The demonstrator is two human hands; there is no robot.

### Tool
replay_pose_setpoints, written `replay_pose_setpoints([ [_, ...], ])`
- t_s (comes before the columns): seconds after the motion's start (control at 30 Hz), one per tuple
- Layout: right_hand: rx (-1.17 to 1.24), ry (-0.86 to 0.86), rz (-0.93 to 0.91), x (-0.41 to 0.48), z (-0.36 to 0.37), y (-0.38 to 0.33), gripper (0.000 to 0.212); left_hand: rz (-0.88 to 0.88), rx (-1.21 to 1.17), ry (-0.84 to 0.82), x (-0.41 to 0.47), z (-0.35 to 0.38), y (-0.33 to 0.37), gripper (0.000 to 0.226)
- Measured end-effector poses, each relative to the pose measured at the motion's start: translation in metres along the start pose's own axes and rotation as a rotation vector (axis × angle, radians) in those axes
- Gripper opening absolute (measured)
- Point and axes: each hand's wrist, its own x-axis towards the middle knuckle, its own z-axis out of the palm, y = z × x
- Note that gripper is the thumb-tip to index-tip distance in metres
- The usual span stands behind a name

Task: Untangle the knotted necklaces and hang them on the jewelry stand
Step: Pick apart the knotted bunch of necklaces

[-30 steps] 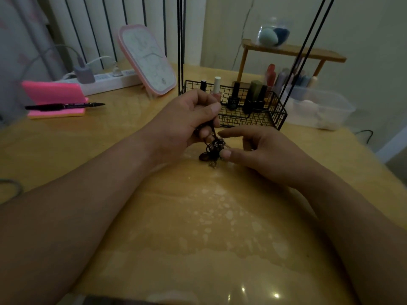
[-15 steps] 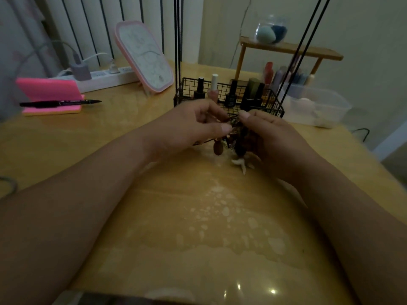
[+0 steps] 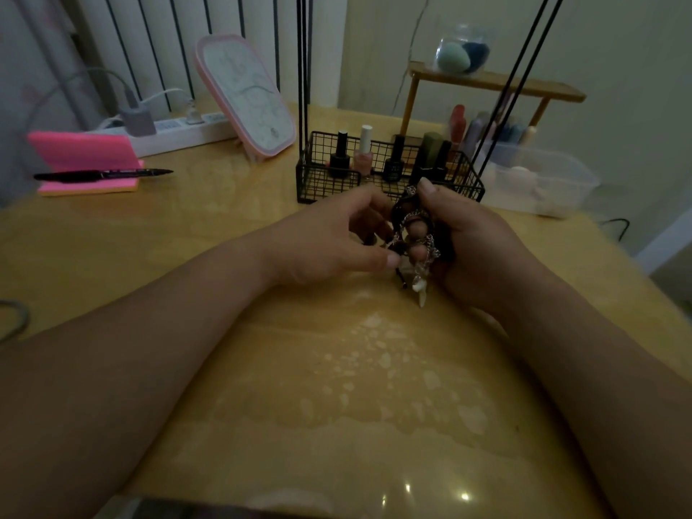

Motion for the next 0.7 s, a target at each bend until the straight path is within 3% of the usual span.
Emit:
replay_pose_setpoints([
  [0.1, -0.036, -0.041, -0.005, 0.0013, -0.0018, 0.0011, 0.026, 0.007, -0.04, 0.009, -0.0006, 0.0032, 0.0005, 0.041],
  [0.3, -0.072, -0.042, -0.021, 0.005, -0.0053, 0.0024, 0.023, 0.017, 0.001, 0.093, 0.001, 0.0006, -0.0017, 0.003],
  [0.5, -0.099, -0.016, -0.017, 0.0047, -0.0047, 0.002, 0.013, -0.032, -0.263, 0.09, 0.001, -0.0026, 0.0024, 0.004],
  [0.57, -0.072, -0.01, -0.021, 0.0039, -0.0033, 0.0024, 0.006, -0.036, -0.324, 0.03, 0.0003, -0.0007, 0.0042, 0.019],
  [0.63, -0.031, -0.01, -0.019, 0.0033, -0.0025, 0.002, 0.004, -0.044, -0.338, -0.004, 0.0007, 0.0019, 0.0027, 0.032],
  [0.7, -0.019, -0.013, -0.023, 0.0032, -0.0029, 0.0012, 0.005, -0.041, -0.267, 0.005, 0.0018, 0.003, -0.0001, 0.031],
])
